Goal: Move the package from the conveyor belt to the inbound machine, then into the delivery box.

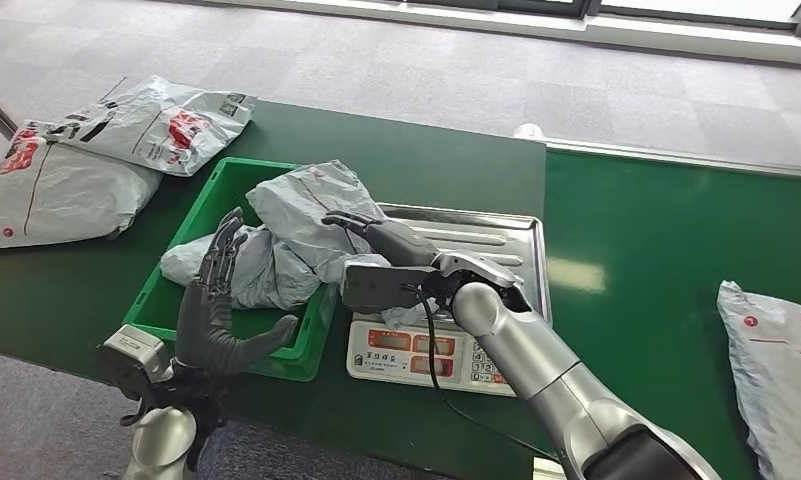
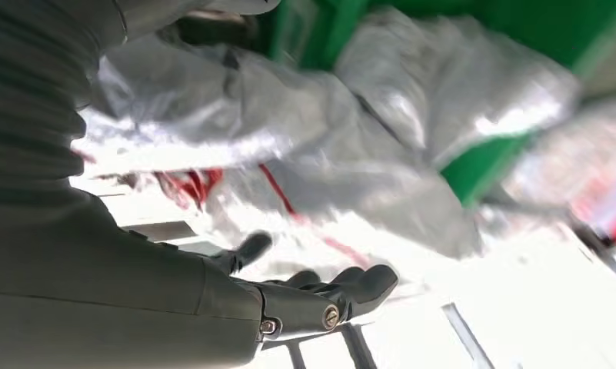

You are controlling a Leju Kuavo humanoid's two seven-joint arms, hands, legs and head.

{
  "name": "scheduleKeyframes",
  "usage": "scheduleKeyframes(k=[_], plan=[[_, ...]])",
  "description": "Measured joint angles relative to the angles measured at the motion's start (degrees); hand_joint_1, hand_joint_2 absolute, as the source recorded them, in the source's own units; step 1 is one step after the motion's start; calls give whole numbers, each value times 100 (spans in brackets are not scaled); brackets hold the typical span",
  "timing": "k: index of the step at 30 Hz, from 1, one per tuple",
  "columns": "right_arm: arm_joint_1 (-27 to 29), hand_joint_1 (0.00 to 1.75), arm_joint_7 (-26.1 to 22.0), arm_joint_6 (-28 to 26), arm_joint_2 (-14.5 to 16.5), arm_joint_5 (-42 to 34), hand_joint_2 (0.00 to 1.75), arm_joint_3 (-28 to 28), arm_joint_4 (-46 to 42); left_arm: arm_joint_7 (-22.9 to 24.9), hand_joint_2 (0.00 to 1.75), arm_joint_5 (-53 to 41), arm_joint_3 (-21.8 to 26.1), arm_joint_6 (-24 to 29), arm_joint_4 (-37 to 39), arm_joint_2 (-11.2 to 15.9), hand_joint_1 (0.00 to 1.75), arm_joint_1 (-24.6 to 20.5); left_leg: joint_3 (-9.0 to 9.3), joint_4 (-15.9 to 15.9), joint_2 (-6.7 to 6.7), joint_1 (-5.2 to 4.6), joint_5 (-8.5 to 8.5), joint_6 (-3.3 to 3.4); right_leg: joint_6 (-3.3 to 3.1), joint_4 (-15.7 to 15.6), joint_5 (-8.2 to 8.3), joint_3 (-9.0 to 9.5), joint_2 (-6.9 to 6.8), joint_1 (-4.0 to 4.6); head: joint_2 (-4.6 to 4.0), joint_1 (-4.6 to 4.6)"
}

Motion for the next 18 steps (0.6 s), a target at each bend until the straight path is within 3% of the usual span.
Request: scheduleKeyframes(k=[5, 14, 18], plan=[[616, 0, -269, -535, -242, -701, 175, -614, -794, 470, 175, -251, 0, 138, 2, 104, 0, -333, -2, 0, -6, 0, 0, 0, 1, 0, 1, 5, -5, 0, 0, 0], [1047, 0, -294, -569, -393, -765, 175, -1067, -1424, 535, 175, -281, 0, 154, 4, 177, 0, -554, -2, 0, 4, 0, -1, -1, 0, 0, 2, -1, 5, 1, 0, 0], [1252, 0, -264, -949, -421, -916, 175, -1250, -1621, 715, 175, -478, -4, 280, 17, 209, 0, -655, -1, 1, -2, 1, 0, -1, 0, -1, 1, -5, 0, 1, 0, 0]])
